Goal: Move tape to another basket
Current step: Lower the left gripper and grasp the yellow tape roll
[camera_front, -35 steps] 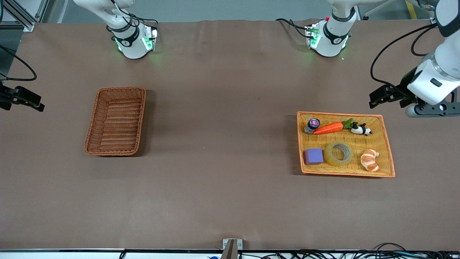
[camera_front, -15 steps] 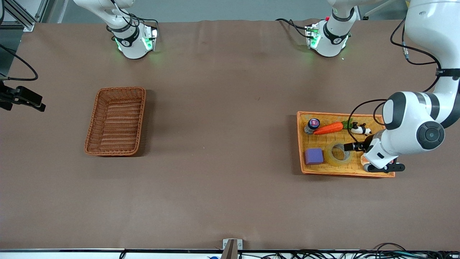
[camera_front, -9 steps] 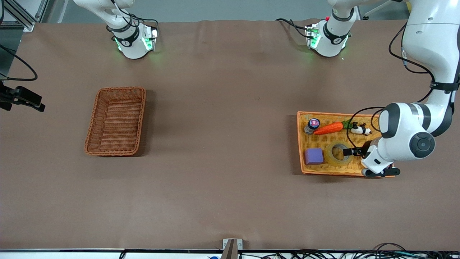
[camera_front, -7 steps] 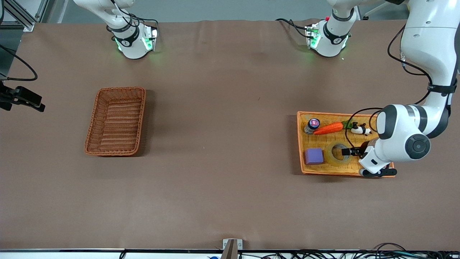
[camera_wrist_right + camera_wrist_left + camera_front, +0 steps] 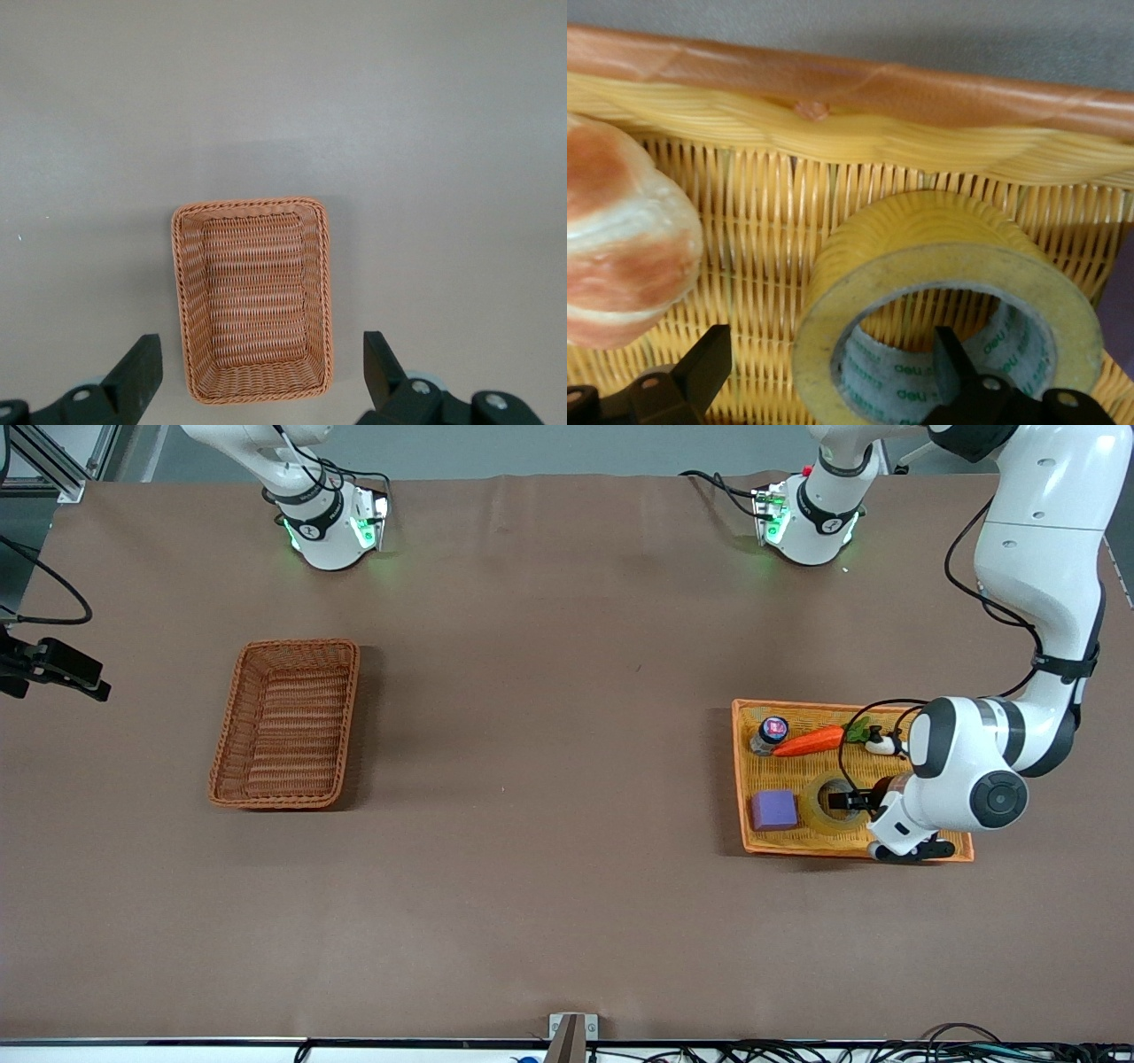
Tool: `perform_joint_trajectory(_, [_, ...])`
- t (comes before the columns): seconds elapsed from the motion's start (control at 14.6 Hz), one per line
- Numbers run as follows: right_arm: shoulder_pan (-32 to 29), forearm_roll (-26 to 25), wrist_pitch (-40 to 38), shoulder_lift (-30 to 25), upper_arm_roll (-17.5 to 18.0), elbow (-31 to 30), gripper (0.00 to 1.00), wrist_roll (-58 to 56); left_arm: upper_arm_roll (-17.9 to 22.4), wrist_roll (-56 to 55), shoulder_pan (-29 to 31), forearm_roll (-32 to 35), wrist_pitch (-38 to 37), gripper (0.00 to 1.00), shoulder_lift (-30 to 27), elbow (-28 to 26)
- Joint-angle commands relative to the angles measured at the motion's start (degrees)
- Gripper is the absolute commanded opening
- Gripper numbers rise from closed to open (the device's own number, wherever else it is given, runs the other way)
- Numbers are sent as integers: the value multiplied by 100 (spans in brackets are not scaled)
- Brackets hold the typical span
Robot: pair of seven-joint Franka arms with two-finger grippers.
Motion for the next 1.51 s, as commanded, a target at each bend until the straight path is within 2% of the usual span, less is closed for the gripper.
perform_joint_trajectory(0.0, [-105, -55, 27, -47, 61, -26, 100, -27, -15, -255, -44, 389, 30, 91, 72, 51])
perform_joint_trajectory(0.14, [-114, -38, 36, -38, 61, -26, 100, -27, -15, -465, -44, 566, 30, 32, 72, 43])
perform_joint_trajectory(0.21, [-114, -37, 36, -38, 61, -26, 100, -27, -15, -492, -53, 593, 30, 18, 72, 69])
perform_joint_trajectory(0.41, [-79, -64, 36, -38, 61, -26, 100, -27, -33, -501, -35, 716, 144, 2, 81, 87])
perform_joint_trajectory(0.62, [-96, -73, 44, -38, 61, -26, 100, -27, -94, -397, 26, 716, 127, 1, -50, 130])
perform_joint_trajectory(0.82, [-105, -90, 97, -38, 61, -26, 100, -36, -103, -387, 44, 681, 48, 1, -488, 166])
perform_joint_trajectory(0.96, [-123, -73, 132, -29, 61, -18, 100, -36, -208, -378, 35, 646, -345, 1, -761, 201])
perform_joint_trajectory(1.24, [-114, -3, 220, -29, 61, -26, 100, -18, -971, -492, 9, 637, -1365, 1, -938, 797])
perform_joint_trajectory(1.44, [-132, 6, 229, -29, 61, -18, 100, 26, -1587, -754, -166, 628, -1472, 1, -825, 1140])
